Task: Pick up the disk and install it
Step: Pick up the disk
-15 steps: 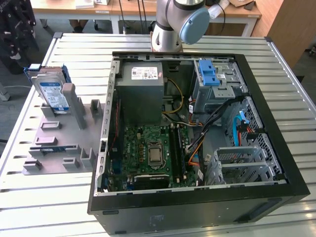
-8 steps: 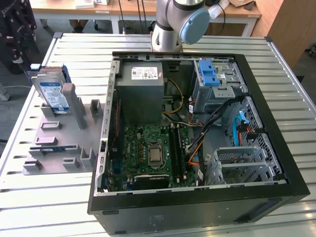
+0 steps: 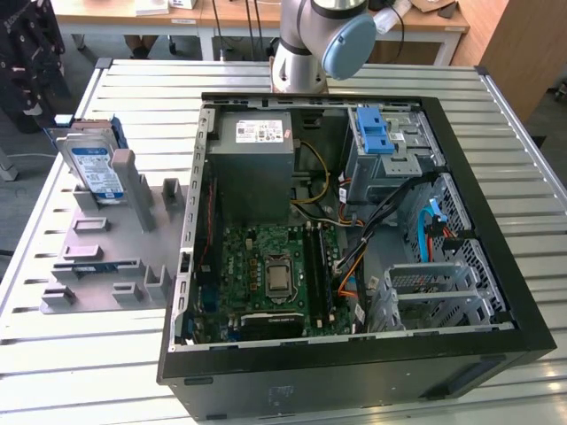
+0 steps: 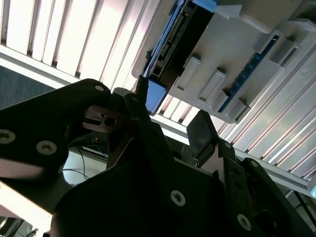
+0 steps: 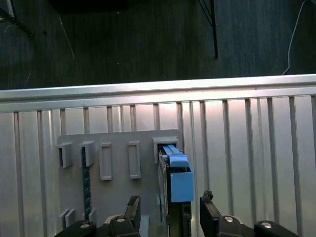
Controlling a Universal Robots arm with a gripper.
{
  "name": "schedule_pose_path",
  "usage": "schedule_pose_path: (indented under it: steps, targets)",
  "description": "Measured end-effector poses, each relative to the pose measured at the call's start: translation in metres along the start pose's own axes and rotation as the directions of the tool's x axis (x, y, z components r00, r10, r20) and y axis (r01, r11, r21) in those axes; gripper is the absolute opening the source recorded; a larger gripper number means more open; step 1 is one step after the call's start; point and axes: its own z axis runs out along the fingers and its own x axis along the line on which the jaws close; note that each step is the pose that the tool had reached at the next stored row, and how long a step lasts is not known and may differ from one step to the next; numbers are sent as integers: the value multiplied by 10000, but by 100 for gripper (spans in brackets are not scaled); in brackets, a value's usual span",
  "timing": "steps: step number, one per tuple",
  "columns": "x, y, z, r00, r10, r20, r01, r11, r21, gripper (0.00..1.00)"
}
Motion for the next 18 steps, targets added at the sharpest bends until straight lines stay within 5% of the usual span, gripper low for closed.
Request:
schedule_pose_path:
  steps: [18]
  targets:
    - [-55, 60, 195, 10000, -10, -5, 10, 10000, 4, 59]
